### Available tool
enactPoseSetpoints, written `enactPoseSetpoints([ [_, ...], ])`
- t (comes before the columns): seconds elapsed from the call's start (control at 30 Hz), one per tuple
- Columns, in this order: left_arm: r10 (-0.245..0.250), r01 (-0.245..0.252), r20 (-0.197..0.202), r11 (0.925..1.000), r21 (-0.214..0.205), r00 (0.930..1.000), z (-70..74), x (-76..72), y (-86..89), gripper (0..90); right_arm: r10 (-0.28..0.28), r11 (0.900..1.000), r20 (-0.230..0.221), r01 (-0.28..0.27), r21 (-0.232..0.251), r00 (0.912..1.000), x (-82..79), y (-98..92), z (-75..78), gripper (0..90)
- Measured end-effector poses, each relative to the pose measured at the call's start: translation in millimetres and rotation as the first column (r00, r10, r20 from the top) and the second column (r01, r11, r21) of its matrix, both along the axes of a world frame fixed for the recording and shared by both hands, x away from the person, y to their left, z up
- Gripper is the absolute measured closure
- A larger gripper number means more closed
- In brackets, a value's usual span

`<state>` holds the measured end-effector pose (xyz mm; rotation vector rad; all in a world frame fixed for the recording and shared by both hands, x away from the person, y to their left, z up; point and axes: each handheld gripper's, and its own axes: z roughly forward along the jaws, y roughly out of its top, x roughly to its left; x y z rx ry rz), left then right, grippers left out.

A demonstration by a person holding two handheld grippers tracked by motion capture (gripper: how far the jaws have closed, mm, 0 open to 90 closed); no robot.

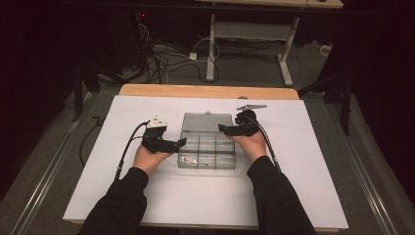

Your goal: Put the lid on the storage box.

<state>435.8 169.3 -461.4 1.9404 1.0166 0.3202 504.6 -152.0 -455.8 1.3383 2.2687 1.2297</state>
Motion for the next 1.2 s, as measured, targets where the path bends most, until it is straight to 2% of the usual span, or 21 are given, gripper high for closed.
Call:
enactPoseSetpoints([
  [0.07, -0.002, 0.002, 0.0, 1.0, 0.003, 1.0, -0.1, -0.6, -0.9, 0.0, -0.006, 1.0, -0.031, 0.006, 0.006, 0.9995, 3.3, 1.7, -2.1, 15.6],
  [0.27, -0.01, 0.01, 0.006, 0.9999, 0.007, 0.9999, 0.2, -2.3, -2.9, 0.0, -0.028, 0.999, -0.072, 0.03, 0.033, 0.997, 4.9, 4.4, -4.3, 15.6],
  [0.4, -0.012, 0.012, 0.006, 0.9999, 0.01, 0.9999, 0.2, -3.0, -2.9, 0.0, -0.044, 0.9985, -0.109, 0.048, 0.028, 0.9931, 8.5, 2.2, -9.2, 12.8],
  [0.53, -0.009, 0.009, 0.001, 0.9999, 0.01, 1.0, -0.8, -2.3, -2.2, 0.0, -0.045, 0.9957, -0.156, 0.057, 0.074, 0.9867, 11.8, -1.6, -14.0, 13.2],
  [0.63, -0.004, 0.004, -0.002, 0.9999, 0.011, 1.0, -1.6, -2.0, -2.7, 0.0, -0.012, 0.9905, -0.197, 0.038, 0.132, 0.9802, 13.8, -3.6, -16.5, 18.9],
  [0.93, 0.008, -0.008, -0.008, 0.9999, 0.011, 0.9999, -1.4, -1.6, -1.6, 0.0, 0.007, 0.9821, -0.225, 0.036, 0.185, 0.9743, 13.5, -5.5, -19.5, 25.6],
  [1.07, 0.021, -0.021, -0.006, 0.9997, -0.008, 0.9998, 0.0, -0.4, -0.5, 0.0, 0.003, 0.9786, -0.21, 0.041, 0.202, 0.9778, 10.7, -5.7, -20.2, 29.0],
  [1.2, 0.027, -0.027, -0.012, 0.9996, -0.013, 0.9996, -0.6, 0.3, -1.3, 0.0, 0.001, 0.9778, -0.175, 0.035, 0.206, 0.9845, 7.1, -6.2, -19.3, 33.2],
])
